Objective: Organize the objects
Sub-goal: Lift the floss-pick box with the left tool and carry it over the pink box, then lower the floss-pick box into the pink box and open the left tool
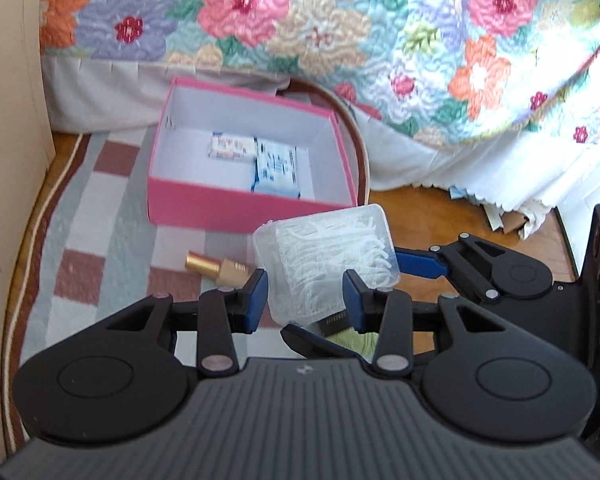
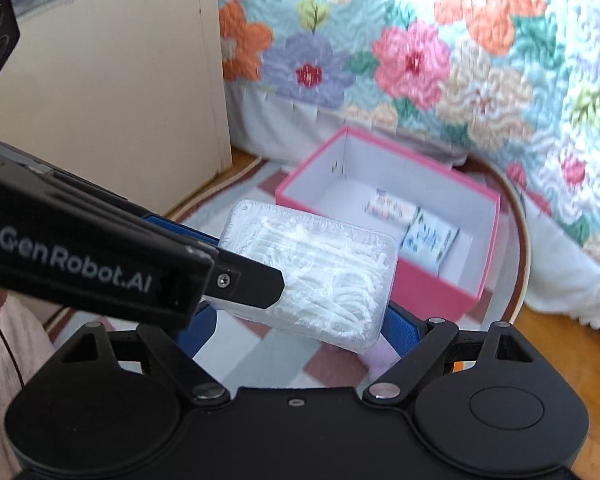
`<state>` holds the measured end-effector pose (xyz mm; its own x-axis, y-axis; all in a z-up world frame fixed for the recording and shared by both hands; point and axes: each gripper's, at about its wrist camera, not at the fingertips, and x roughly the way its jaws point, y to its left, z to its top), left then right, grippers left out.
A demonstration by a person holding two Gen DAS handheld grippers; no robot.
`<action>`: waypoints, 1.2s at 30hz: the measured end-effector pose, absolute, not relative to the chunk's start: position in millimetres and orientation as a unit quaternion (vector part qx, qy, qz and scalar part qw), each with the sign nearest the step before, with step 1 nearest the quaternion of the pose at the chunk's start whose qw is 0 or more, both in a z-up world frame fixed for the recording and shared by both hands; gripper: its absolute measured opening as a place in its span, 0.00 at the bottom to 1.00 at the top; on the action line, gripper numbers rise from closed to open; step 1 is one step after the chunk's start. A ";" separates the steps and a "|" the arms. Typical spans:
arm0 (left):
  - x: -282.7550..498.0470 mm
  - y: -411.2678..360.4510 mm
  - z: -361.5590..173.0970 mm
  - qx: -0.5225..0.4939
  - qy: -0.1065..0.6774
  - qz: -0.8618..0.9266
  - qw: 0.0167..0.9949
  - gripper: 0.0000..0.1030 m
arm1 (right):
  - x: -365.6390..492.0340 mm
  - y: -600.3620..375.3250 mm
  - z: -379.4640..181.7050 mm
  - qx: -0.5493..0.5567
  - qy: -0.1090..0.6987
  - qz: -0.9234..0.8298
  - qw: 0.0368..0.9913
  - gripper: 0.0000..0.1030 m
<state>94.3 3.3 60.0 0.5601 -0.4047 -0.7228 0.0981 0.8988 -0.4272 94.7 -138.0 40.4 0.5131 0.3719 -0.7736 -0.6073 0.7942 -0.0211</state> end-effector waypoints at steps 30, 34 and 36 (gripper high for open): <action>344.0 21.0 -46.5 -0.151 0.532 -0.102 0.827 0.39 | 333.7 -118.9 -69.9 -0.055 0.480 0.294 0.825 0.87; 367.7 17.7 -73.4 -0.150 0.549 -0.099 0.816 0.39 | 357.5 -124.2 -97.4 -0.028 0.501 0.292 0.815 0.87; 377.1 16.2 -86.0 -0.154 0.557 -0.099 0.810 0.39 | 366.7 -126.8 -109.3 -0.018 0.512 0.290 0.808 0.87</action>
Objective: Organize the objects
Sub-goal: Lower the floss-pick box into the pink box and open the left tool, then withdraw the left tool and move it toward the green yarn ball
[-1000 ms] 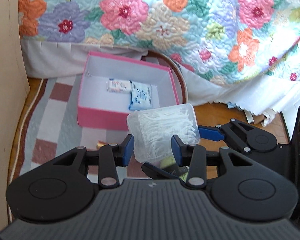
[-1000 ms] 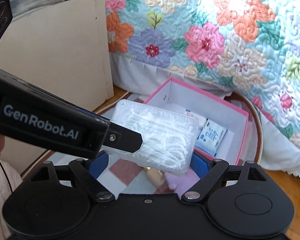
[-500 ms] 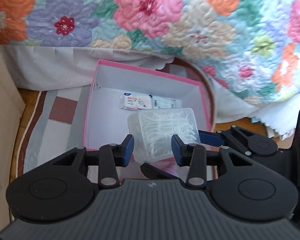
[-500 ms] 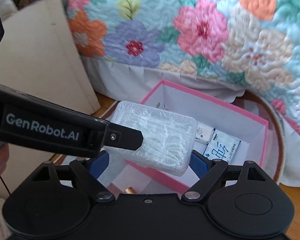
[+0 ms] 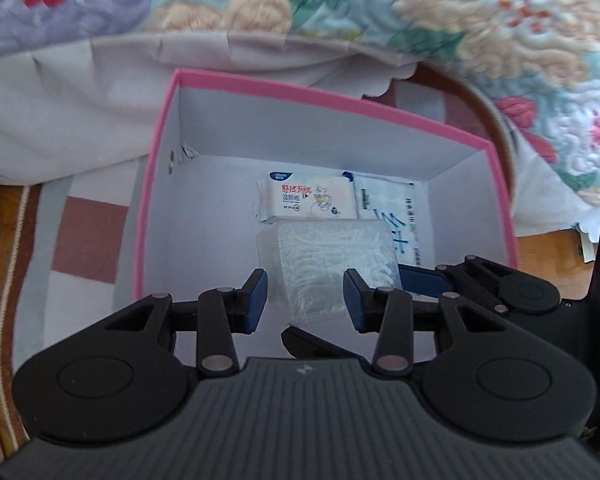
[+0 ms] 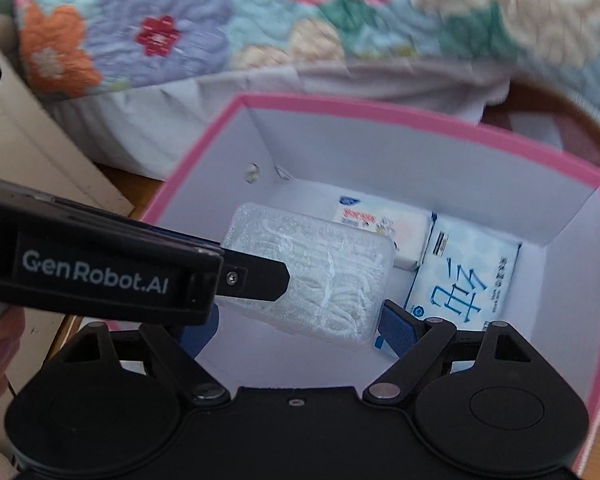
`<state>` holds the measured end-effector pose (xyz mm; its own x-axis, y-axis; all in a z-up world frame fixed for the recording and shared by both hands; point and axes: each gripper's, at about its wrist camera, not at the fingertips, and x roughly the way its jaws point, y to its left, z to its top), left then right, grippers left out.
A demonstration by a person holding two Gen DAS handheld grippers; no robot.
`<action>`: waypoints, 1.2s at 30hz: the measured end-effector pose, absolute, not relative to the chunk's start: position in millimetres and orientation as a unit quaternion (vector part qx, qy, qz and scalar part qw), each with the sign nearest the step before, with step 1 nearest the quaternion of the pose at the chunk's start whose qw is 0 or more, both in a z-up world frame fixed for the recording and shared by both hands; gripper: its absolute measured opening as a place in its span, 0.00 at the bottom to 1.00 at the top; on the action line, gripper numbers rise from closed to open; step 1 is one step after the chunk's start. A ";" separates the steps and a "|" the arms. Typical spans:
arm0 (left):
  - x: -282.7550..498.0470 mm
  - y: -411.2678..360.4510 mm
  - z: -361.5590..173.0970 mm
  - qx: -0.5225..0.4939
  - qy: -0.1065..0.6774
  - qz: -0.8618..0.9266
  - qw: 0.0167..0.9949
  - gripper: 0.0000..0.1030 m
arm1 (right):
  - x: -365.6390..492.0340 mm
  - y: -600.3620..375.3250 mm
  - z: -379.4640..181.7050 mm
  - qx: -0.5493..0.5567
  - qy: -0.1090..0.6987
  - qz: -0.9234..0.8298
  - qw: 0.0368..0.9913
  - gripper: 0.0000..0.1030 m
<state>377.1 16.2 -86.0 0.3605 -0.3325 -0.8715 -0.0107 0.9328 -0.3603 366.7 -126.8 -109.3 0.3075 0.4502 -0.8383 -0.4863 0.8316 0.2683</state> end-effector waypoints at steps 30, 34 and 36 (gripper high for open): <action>328.9 -11.8 -27.7 -0.049 0.541 -0.088 0.835 0.49 | 323.5 -157.6 -66.8 -0.017 0.500 0.292 0.815 0.87; 310.8 -5.0 2.1 -0.051 0.540 -0.071 0.837 0.50 | 304.6 -168.4 -34.9 -0.017 0.490 0.299 0.818 0.87; 300.1 -2.2 15.7 -0.054 0.538 -0.075 0.838 0.51 | 295.6 -171.7 -19.9 -0.021 0.487 0.305 0.818 0.87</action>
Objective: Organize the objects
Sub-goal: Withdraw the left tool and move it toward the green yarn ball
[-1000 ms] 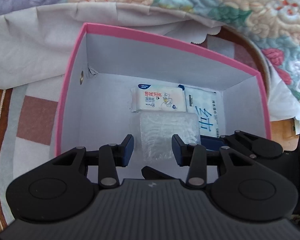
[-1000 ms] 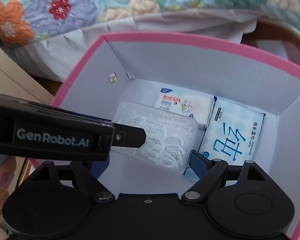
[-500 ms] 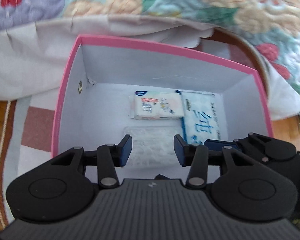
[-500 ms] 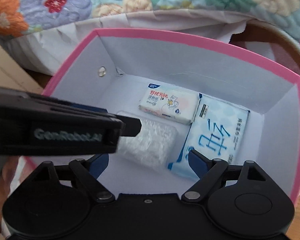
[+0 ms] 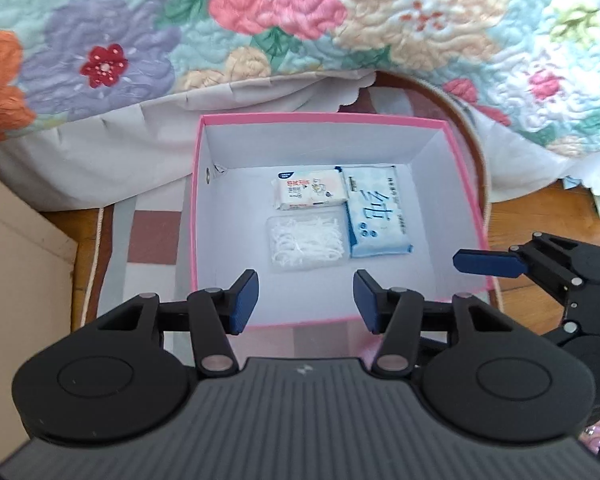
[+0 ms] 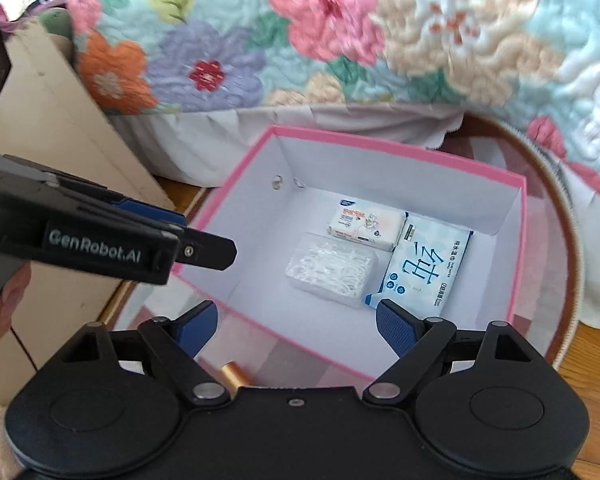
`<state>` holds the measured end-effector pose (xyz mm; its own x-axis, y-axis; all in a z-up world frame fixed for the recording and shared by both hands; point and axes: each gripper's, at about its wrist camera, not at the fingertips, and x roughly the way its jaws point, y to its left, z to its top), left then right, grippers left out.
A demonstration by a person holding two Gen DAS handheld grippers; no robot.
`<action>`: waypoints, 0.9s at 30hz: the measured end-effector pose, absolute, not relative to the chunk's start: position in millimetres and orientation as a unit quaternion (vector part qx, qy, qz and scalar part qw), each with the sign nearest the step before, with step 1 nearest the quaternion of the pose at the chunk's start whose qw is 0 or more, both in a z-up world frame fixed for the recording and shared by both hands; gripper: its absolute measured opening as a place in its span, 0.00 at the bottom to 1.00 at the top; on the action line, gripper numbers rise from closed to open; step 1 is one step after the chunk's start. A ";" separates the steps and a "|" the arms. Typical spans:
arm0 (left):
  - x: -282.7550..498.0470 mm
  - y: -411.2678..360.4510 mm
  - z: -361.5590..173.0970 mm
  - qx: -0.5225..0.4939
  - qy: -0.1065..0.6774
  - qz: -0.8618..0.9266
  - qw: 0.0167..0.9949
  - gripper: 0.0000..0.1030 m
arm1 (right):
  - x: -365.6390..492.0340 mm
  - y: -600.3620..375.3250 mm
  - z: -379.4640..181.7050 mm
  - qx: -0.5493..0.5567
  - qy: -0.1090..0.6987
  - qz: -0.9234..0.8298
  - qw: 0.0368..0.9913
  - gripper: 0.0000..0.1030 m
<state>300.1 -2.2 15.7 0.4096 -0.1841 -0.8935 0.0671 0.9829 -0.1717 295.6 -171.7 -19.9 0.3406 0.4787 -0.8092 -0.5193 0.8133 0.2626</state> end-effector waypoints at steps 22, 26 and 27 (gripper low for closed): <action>146.0 -19.3 109.3 -0.037 0.503 -0.140 0.852 0.68 | 144.6 -213.8 91.4 -0.072 0.429 0.343 0.832 0.89; 126.5 -21.2 111.4 -0.034 0.500 -0.141 0.854 0.69 | 117.1 -226.1 92.8 -0.084 0.423 0.341 0.835 0.89; 123.1 -21.3 110.3 -0.036 0.501 -0.143 0.853 0.69 | 110.6 -229.9 92.6 -0.086 0.422 0.341 0.835 0.89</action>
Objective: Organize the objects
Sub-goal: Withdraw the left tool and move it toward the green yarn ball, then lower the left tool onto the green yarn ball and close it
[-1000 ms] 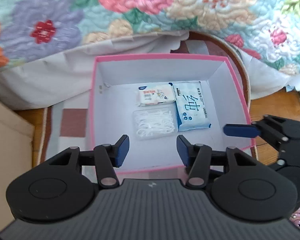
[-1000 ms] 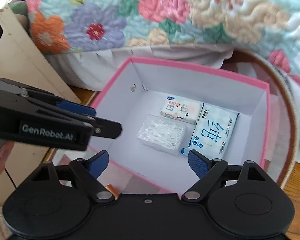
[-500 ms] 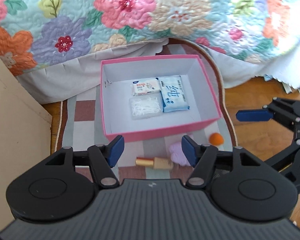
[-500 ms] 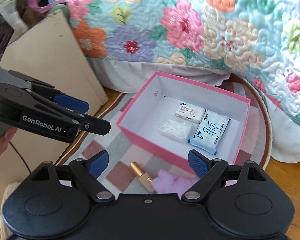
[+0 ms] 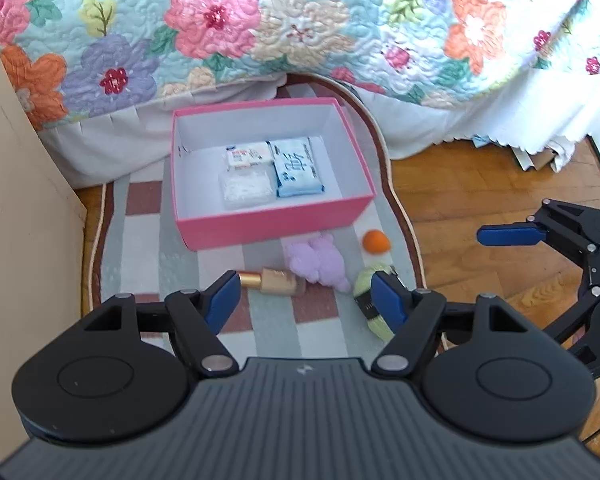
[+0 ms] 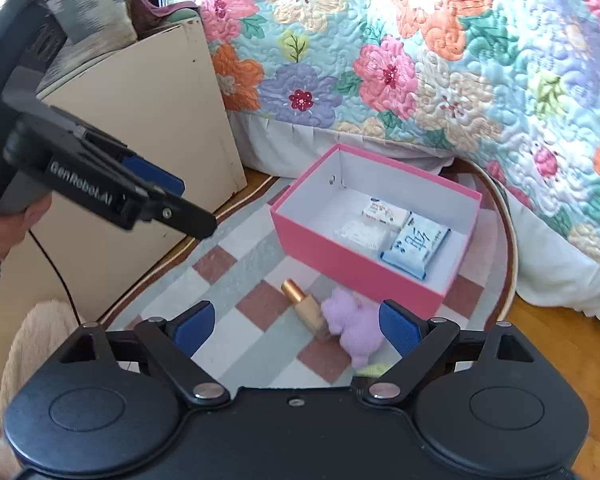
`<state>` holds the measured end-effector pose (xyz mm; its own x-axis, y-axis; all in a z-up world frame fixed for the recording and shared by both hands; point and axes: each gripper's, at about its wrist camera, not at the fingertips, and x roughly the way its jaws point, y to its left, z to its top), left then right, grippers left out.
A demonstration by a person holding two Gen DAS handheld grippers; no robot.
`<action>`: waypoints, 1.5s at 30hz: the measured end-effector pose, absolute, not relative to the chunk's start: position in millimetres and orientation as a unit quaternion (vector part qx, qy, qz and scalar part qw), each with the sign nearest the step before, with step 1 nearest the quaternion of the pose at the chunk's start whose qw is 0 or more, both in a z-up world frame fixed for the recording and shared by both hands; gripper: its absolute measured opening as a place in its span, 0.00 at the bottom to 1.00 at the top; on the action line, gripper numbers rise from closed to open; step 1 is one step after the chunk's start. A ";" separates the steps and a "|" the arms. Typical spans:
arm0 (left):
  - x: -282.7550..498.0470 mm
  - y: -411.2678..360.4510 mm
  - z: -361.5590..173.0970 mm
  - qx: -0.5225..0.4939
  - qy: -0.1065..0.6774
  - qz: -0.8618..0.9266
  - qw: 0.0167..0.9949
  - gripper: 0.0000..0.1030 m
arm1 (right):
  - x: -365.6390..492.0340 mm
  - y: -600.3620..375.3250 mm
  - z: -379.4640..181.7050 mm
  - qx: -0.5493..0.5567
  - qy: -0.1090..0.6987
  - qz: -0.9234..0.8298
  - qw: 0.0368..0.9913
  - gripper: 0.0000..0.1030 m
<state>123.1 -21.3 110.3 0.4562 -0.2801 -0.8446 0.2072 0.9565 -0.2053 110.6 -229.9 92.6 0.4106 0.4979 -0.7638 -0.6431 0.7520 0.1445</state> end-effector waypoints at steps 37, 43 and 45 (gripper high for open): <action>128.1 -87.8 -97.5 -0.130 0.557 -0.146 0.807 0.95 | 84.5 -270.4 -104.4 -0.123 0.464 0.280 0.832 0.92; 145.6 -111.2 -128.3 -0.177 0.566 -0.174 0.786 0.92 | 95.4 -279.8 -133.1 -0.056 0.459 0.267 0.845 0.92; 150.0 -122.6 -137.5 -0.171 0.571 -0.190 0.780 0.91 | 97.0 -278.8 -141.3 -0.056 0.461 0.262 0.846 0.92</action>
<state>150.0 -122.6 -137.5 0.2749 -0.4915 -0.8264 0.1016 0.8695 -0.4833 97.0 -278.8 -141.3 0.4383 0.3916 -0.8090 -0.4952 0.8564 0.1462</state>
